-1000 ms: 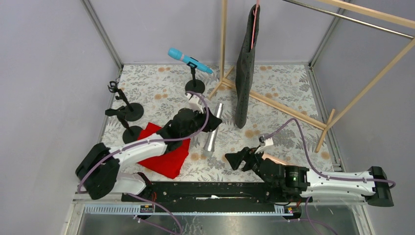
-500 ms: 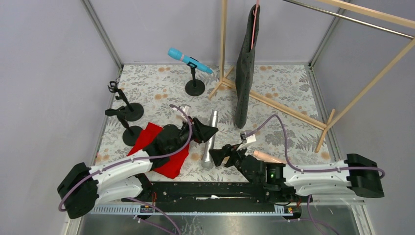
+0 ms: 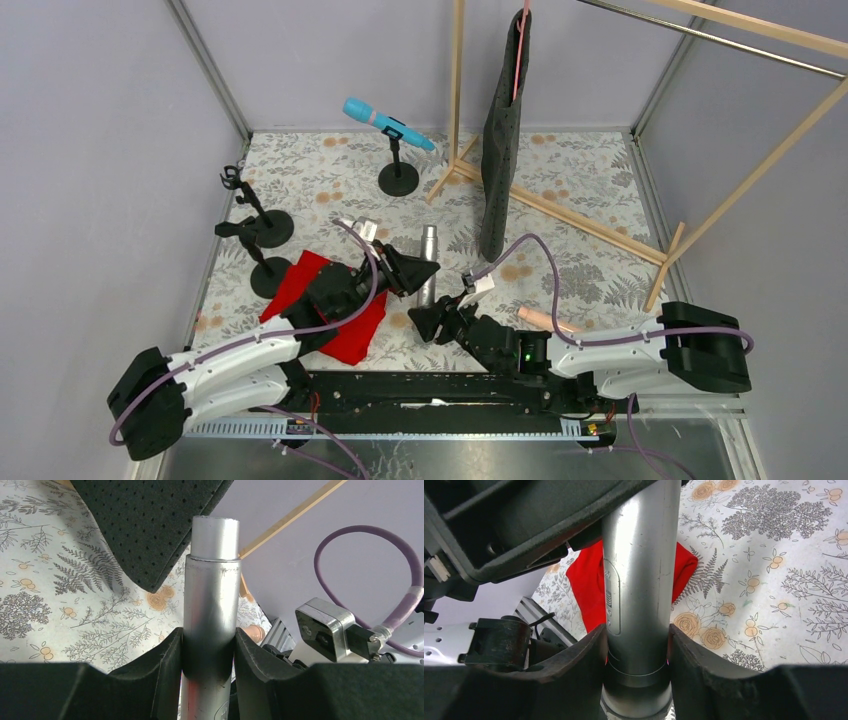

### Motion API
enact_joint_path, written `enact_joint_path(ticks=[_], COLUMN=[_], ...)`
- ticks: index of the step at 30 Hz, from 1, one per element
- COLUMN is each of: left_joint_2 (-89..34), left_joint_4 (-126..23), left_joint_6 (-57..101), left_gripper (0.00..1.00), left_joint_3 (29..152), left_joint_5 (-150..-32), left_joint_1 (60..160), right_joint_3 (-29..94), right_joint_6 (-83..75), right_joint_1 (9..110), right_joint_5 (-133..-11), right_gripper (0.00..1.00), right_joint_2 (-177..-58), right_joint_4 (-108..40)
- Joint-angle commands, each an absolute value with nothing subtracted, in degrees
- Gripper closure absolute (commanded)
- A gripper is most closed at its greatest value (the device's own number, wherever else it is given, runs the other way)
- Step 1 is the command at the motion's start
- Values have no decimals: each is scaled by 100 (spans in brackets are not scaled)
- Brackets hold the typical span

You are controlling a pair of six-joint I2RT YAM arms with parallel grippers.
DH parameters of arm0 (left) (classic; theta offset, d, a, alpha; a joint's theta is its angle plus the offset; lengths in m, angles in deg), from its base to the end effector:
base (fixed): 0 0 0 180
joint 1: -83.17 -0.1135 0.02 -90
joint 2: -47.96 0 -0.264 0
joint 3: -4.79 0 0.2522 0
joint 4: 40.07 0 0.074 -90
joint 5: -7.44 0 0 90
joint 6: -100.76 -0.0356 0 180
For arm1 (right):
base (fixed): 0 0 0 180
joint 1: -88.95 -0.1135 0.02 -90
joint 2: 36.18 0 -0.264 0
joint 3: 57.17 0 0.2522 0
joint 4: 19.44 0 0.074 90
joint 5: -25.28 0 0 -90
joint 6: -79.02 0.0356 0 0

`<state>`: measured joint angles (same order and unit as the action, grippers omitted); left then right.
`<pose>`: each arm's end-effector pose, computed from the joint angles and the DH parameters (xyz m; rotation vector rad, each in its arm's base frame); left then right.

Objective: Attach the microphones to the stand

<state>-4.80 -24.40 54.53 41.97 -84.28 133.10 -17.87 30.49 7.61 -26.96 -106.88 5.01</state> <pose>0.1361 -0.1635 0.2561 0.1187 1.7226 -1.2793 0.0591 0.2433 0.2189 -0.0959 1.7774 1.0457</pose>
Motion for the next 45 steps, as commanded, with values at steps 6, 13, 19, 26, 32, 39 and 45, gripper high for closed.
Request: enact_joint_path(ticks=[6,13,19,26,32,39,45], left_joint_2=[92,506,747,1198,1115,852,46], left_joint_4=[-2215,-2722,-3946,-5260,-5933,-6756,-6918], left_joint_6=[5366,4952,4329,3700,3177,2456,2351], left_gripper=[93,17,7,2,2,7,14], left_joint_3=[4050,4204,4920,5653,6112,6555,6742], left_joint_5=[-8480,-8477,-8527,-8478,-9083,-10144,-11601], left_joint_1=[13338,13336,13336,13332,13330,13335,13335], right_joint_3=[-1566,-1584,-1562,-1258,-1119,-880,-832], right_joint_6=[2254,1054,-1075,-3490,-4885,-6361,-7281], right_joint_1=[826,827,827,827,822,827,825], right_joint_5=[-2551,-2177,-2221,-2244,-3042,-3674,-3889], right_gripper=[82,100,100,100,100,100,99], right_joint_2=[-10780,-10446,-9903,-9287,-8729,-8068,-7818], right_joint_4=[903,412,5,-874,-1924,-3510,-3970])
